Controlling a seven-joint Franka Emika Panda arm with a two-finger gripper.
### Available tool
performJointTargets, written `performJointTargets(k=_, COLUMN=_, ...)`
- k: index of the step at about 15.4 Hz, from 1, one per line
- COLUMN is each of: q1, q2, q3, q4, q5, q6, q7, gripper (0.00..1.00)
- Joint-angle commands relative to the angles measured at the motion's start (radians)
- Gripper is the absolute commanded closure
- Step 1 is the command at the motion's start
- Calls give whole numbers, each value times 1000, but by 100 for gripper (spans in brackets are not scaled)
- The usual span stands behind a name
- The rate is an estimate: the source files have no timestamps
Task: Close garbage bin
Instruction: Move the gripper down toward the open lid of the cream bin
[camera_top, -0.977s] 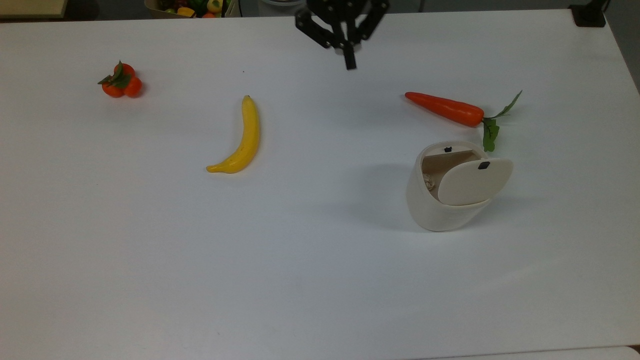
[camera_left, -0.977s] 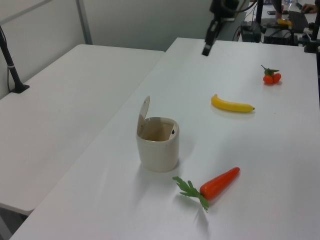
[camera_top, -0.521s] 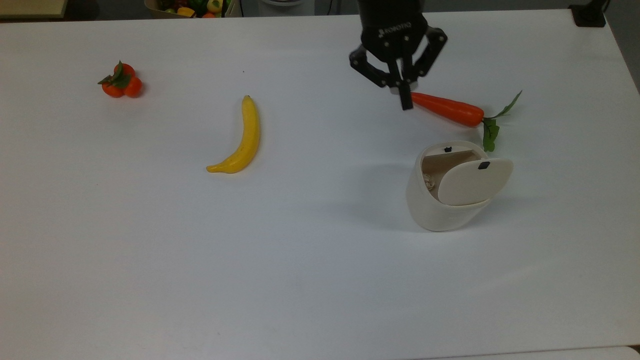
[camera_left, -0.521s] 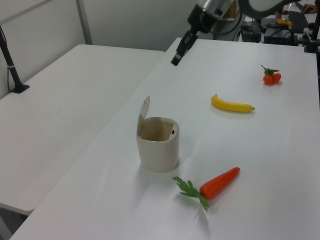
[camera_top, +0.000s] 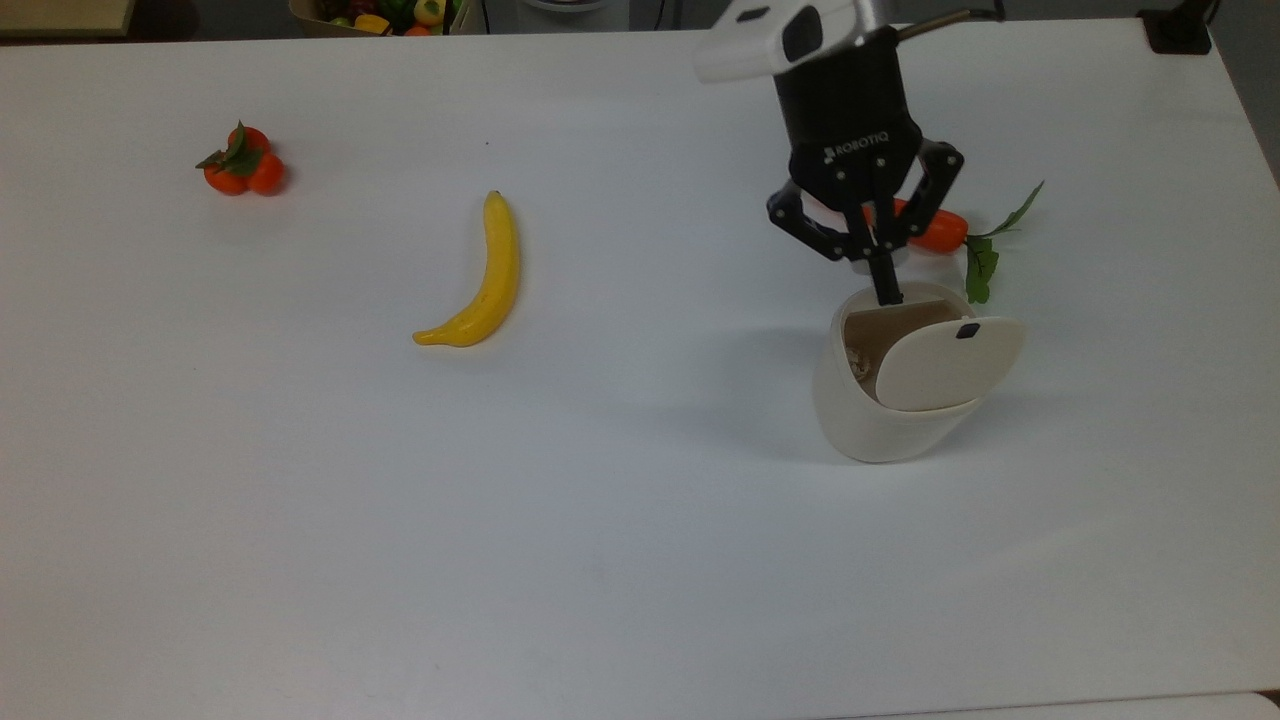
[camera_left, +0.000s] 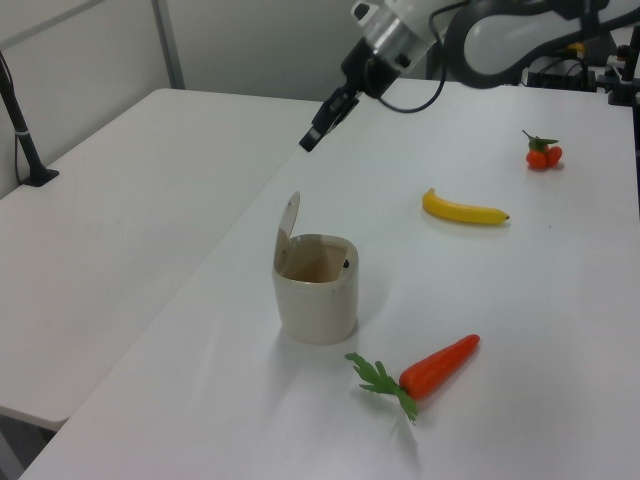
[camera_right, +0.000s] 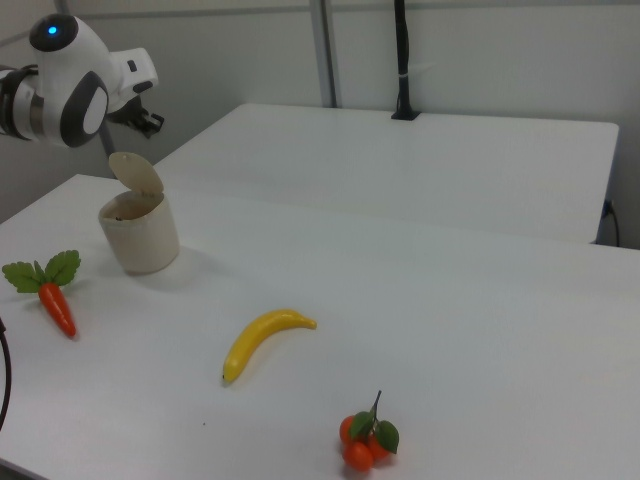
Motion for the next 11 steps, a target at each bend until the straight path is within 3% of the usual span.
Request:
performJointTargets(k=1, q1=41, q2=74, q3=-5, q4=45, q5=-3, q6=86, q7=25, gripper=100)
performJointTargets(k=11, q1=47, q2=131, q3=18, q4=53, q5=-52, q6=131, q7=23, gripper=100)
